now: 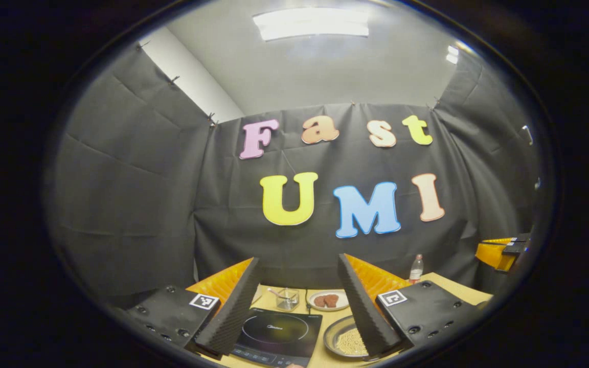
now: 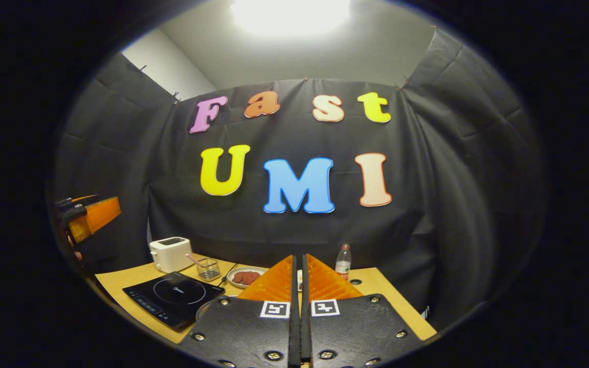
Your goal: First push the handle of the pot to place it horizontally, then grasp the pot with both hands and set it on the induction cooktop.
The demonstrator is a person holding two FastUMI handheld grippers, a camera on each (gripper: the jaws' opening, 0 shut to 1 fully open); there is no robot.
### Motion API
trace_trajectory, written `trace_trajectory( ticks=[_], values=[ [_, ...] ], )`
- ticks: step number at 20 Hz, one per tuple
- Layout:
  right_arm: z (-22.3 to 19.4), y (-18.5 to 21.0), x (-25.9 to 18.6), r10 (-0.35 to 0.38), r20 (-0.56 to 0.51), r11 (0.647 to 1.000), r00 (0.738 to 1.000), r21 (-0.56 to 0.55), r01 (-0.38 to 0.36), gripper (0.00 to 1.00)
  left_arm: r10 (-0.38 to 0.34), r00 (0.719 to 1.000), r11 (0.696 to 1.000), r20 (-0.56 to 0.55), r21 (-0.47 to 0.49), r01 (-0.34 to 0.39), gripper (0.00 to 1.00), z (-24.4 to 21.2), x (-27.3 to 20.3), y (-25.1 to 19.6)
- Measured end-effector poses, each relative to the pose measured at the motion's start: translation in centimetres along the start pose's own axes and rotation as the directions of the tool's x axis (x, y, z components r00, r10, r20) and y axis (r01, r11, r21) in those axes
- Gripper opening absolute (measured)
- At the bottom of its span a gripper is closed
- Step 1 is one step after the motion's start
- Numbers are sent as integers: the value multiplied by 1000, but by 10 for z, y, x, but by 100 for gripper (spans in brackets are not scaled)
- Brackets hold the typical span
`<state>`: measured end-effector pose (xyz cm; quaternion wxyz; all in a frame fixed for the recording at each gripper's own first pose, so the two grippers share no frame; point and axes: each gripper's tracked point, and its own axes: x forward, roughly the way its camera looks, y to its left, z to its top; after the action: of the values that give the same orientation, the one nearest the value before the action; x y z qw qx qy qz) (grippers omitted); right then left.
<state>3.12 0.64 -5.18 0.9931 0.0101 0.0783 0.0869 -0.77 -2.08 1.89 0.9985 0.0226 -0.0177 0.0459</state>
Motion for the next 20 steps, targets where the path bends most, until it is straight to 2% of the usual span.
trace_trajectory(
  ticks=[5, 8, 9, 10, 12, 14, 18, 20],
  values=[
    [-32, 51, 19, 150, -112, 988, 982, 57, -144, 1, 45, 999, 999, -15, 11, -45, 92, -6, -3, 23],
    [-56, 85, 26, 229, -190, 973, 955, 85, -216, 1, 65, 998, 998, -13, 26, -65, 100, -7, 4, 46],
    [-65, 96, 28, 250, -214, 967, 944, 91, -236, 1, 77, 997, 997, -9, 24, -77, 96, -7, 6, 55],
    [-76, 108, 29, 278, -251, 960, 927, 98, -261, 1, 86, 996, 996, -14, 17, -86, 92, -9, 7, 63],
    [-100, 134, 26, 332, -318, 943, 888, 120, -310, 1, 109, 994, 994, -21, 4, -109, 100, -14, 12, 81],
    [-121, 156, 24, 375, -379, 927, 846, 139, -349, 1, 129, 991, 992, -25, 1, -129, 100, -18, 17, 98],
    [-175, 191, 16, 444, -523, 893, 727, 200, -402, 1, 162, 986, 987, -28, -1, -162, 97, -26, 27, 128],
    [-196, 204, 10, 462, -576, 883, 675, 228, -410, 1, 176, 983, 984, -42, -10, -177, 100, -34, 30, 141]
  ],
)
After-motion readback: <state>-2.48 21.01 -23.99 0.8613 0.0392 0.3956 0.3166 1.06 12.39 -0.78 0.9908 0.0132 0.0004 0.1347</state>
